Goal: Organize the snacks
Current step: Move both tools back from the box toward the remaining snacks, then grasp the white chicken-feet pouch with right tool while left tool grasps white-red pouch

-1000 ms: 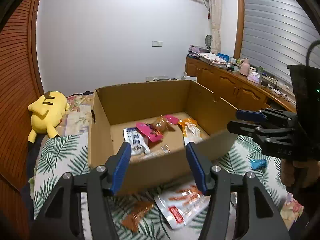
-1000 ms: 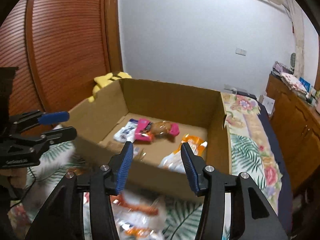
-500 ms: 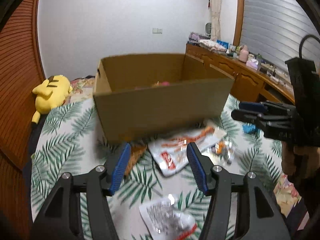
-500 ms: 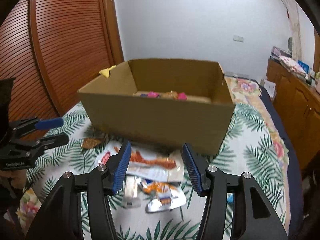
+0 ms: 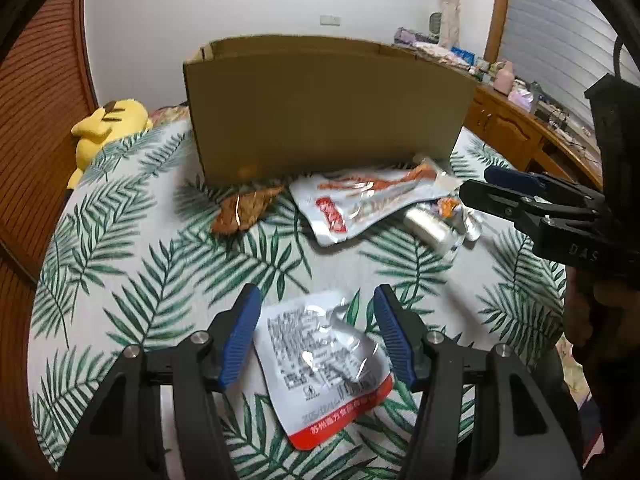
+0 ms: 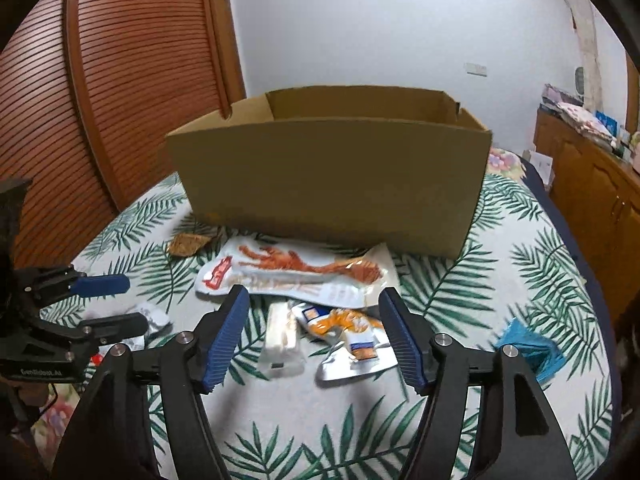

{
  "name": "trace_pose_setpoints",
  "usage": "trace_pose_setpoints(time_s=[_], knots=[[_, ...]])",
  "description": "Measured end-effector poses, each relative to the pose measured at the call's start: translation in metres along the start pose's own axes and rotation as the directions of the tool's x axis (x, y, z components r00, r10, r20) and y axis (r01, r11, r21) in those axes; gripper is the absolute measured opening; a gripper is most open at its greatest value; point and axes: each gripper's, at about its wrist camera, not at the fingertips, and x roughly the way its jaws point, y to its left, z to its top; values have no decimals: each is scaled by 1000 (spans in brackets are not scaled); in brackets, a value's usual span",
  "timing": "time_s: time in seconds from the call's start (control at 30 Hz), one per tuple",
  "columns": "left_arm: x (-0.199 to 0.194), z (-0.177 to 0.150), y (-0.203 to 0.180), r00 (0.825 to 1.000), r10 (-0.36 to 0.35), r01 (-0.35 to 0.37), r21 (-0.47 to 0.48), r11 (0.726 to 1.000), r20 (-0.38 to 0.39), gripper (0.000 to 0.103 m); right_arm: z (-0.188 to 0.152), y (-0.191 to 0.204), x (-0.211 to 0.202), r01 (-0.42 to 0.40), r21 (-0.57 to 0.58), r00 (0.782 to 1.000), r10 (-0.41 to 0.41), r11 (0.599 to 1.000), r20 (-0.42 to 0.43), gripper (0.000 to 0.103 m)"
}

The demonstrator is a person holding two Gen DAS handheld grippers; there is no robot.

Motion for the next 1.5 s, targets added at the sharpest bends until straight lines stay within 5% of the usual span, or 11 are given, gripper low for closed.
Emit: trace_pose_setpoints(time_s=[0.53,0.83,1.5], knots=[[8,-24,-3,997,75,-76,-39,996,-29,71,-4,12,12,-31,-52,999,29,998,-42,73],[2,-27,7,999,31,-32,-59,998,-25,51,14,-20,38,-7,16,996,9,1000,-89,76],[-1,-30,14,1000,-10,10,-67,998,1,49,28,-50,79,-67,125,977,91,990,-192,77]])
